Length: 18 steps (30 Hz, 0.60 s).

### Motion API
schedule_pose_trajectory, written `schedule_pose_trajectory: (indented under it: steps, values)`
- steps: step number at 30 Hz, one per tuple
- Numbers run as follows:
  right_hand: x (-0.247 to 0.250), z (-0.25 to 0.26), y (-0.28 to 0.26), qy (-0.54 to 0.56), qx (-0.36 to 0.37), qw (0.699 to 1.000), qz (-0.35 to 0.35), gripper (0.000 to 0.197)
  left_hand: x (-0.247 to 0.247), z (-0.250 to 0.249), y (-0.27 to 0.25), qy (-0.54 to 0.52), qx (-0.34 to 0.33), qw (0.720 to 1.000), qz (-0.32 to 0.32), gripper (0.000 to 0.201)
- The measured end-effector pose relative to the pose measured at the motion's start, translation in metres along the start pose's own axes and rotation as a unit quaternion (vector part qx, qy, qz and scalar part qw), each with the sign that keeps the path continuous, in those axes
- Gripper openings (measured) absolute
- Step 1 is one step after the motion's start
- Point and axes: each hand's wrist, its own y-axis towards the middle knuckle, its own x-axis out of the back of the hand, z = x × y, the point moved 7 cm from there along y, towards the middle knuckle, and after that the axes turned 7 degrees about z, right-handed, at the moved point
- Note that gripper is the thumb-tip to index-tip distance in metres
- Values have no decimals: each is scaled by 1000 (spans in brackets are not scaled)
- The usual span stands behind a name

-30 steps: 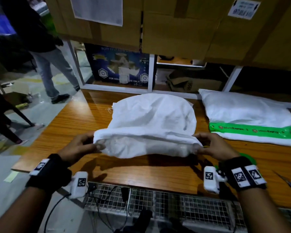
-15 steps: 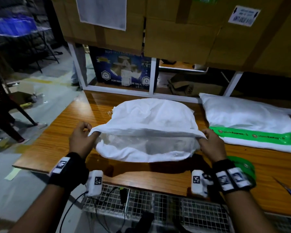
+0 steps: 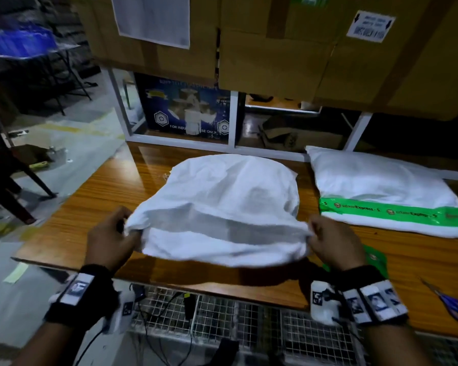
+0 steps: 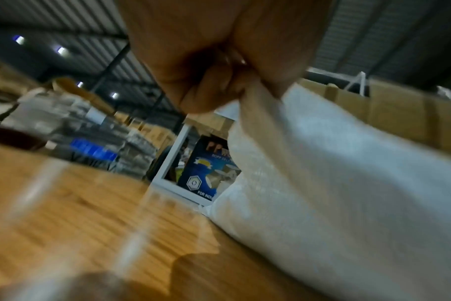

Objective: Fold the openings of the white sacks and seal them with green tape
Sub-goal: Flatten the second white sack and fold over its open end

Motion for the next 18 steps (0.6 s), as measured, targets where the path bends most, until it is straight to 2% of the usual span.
schedule_pose_trajectory:
  steps: [2, 3, 4, 6, 7, 8, 9, 10, 12, 14, 16, 18]
  values:
    - [-12, 0, -6, -4, 32, 979, 203, 29, -19, 1, -6, -19, -18, 976, 215, 51]
    - [-9, 1, -8, 1, 35, 971, 237, 33, -20, -1, -10, -24, -23, 965, 258, 61]
    - [-1, 5, -7, 12, 45, 975, 217, 37, -14, -5, -10, -29, -30, 970, 241, 61]
    - [19, 20, 1, 36, 73, 991, 103, 37, 12, -15, -2, -18, -49, 996, 74, 36]
    - [21, 31, 6, 39, 89, 993, 66, 37, 19, -22, 3, 15, -65, 998, 0, 28]
    - [17, 43, 13, 35, 111, 991, 59, 41, 19, -34, 10, 61, -86, 994, -30, 24]
    - [4, 54, 22, 13, 133, 988, 76, 48, 7, -45, 20, 106, -110, 988, -11, 22]
    - [-14, 63, 32, -19, 147, 982, 113, 59, -13, -52, 30, 144, -127, 980, 47, 22]
    - [-55, 72, 50, -57, 126, 964, 228, 84, -66, -57, 42, 196, -124, 949, 212, 29]
    - [-90, 76, 59, -114, 102, 935, 321, 100, -113, -50, 46, 246, -95, 900, 348, 54]
    - [-111, 76, 68, -213, 89, 909, 348, 106, -142, -44, 49, 314, -77, 845, 426, 84]
    - [-120, 71, 86, -237, 59, 905, 349, 110, -155, -43, 58, 366, -79, 820, 434, 100]
